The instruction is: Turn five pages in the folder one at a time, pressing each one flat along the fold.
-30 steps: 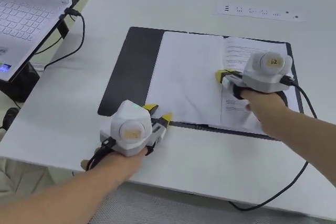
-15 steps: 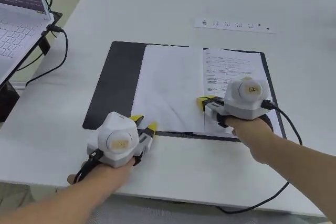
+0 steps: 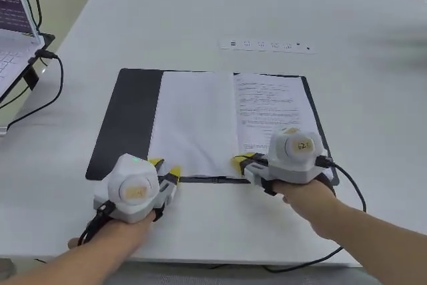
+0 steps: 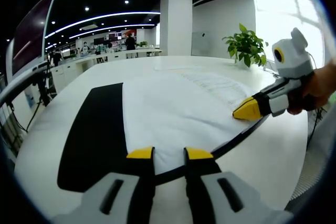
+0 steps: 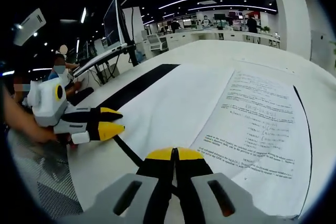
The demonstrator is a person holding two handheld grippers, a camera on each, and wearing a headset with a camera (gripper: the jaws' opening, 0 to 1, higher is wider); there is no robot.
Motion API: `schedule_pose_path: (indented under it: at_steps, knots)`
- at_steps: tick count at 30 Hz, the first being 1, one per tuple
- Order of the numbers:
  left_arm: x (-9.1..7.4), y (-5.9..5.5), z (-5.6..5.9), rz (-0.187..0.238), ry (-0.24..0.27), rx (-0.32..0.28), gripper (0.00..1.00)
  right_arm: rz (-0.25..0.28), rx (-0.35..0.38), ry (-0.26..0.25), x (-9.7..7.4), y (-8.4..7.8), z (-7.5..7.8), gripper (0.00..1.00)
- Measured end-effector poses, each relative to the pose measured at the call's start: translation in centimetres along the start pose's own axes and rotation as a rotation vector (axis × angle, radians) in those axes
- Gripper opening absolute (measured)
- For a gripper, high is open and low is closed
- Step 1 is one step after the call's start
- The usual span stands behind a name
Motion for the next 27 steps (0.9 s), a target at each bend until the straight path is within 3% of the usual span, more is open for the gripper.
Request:
schedule_pose_path:
  at_steps: [9, 12, 15, 21, 27]
  knots:
    - [0.0, 0.1, 0.0, -0.010, 0.002, 0.006, 0.20, -0.038, 0.038, 0.029, -1.1, -1.0, -1.2, 0.00]
    - [0.0, 0.2, 0.1, -0.016, 0.003, 0.010, 0.20, -0.052, 0.110, 0.064, -1.6, -1.5, -1.9, 0.00]
    - [0.0, 0.3, 0.1, -0.027, 0.004, 0.015, 0.20, -0.102, 0.120, 0.062, -2.3, -2.3, -2.2, 0.00]
    - [0.1, 0.6, 0.1, -0.054, 0.005, 0.012, 0.20, -0.022, 0.163, 0.062, -4.5, -1.3, -3.1, 0.00]
    - [0.3, 1.2, 0.2, -0.109, 0.007, 0.000, 0.21, 0.086, 0.185, 0.044, -7.2, 0.3, -3.9, 0.00]
Point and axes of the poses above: the centre of the closed fingertips' face, and the gripper's own axes: x roughly forward along the fingers, z roughly to its right, y roughly out of its top, the point moved 9 cm from there along -x, roughly backward along the fingers, and after that the axes turned 6 degrees about y, right-handed, at the moved point
